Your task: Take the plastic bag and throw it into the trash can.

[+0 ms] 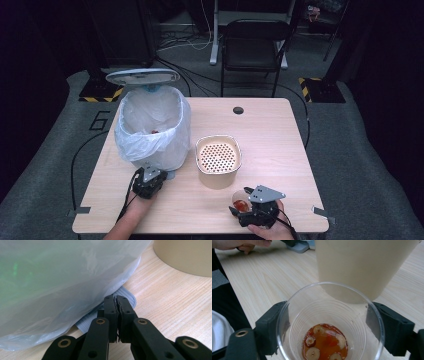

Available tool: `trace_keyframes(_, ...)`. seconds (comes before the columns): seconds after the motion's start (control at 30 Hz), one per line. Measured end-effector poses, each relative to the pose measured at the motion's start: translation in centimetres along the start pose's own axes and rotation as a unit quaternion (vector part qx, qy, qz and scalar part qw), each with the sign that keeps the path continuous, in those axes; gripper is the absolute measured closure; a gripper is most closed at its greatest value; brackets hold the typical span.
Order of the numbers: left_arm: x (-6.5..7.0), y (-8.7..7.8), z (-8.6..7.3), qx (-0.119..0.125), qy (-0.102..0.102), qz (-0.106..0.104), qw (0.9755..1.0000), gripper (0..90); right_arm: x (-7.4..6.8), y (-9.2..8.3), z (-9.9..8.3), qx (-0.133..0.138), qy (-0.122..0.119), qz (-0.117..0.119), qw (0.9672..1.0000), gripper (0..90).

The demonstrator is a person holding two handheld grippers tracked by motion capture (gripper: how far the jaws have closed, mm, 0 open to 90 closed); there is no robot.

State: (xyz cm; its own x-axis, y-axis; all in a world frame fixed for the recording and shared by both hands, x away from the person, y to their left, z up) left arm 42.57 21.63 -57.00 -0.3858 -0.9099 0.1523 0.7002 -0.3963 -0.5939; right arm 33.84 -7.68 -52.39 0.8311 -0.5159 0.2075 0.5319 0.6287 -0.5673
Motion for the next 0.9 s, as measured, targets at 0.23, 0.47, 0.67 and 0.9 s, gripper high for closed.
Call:
trace_keyframes(0.23, 0.0, -0.1, 0.0, -0.005, 0.003, 0.0, 1.0, 86.9, -0.1, 0.4, -0.4, -0.012, -0.013, 0.001, 0.9998, 20.2)
trace_keyframes(0.47, 0.0, -0.1, 0.0, -0.004, 0.003, 0.0, 1.0, 86.9, -0.3, 0.9, -0.8, -0.025, -0.015, 0.009, 0.9995, 27.2)
trace_keyframes(0.67, 0.0, 0.0, 0.0, -0.003, 0.003, 0.001, 1.0, 86.9, -0.1, 0.7, -0.6, -0.022, -0.02, 0.006, 0.9995, 29.7)
trace_keyframes(0.9, 0.0, -0.1, -0.1, -0.004, 0.002, 0.002, 1.0, 86.9, 1.9, 0.0, -0.5, -0.013, 0.013, -0.018, 0.9997, 30.1)
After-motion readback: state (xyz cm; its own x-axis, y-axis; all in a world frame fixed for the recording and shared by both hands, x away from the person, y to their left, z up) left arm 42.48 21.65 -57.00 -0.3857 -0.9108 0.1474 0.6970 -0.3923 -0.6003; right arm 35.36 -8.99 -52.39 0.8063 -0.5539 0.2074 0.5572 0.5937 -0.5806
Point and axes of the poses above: each handheld gripper's, and its own axes: y roughly forward along the jaws, z roughly out of its top, x roughly to its right, the point moved 8 cm from there along y, roughly forward along the jaws, and after that the axes turned 15 degrees about -y, right-handed, at the moved point
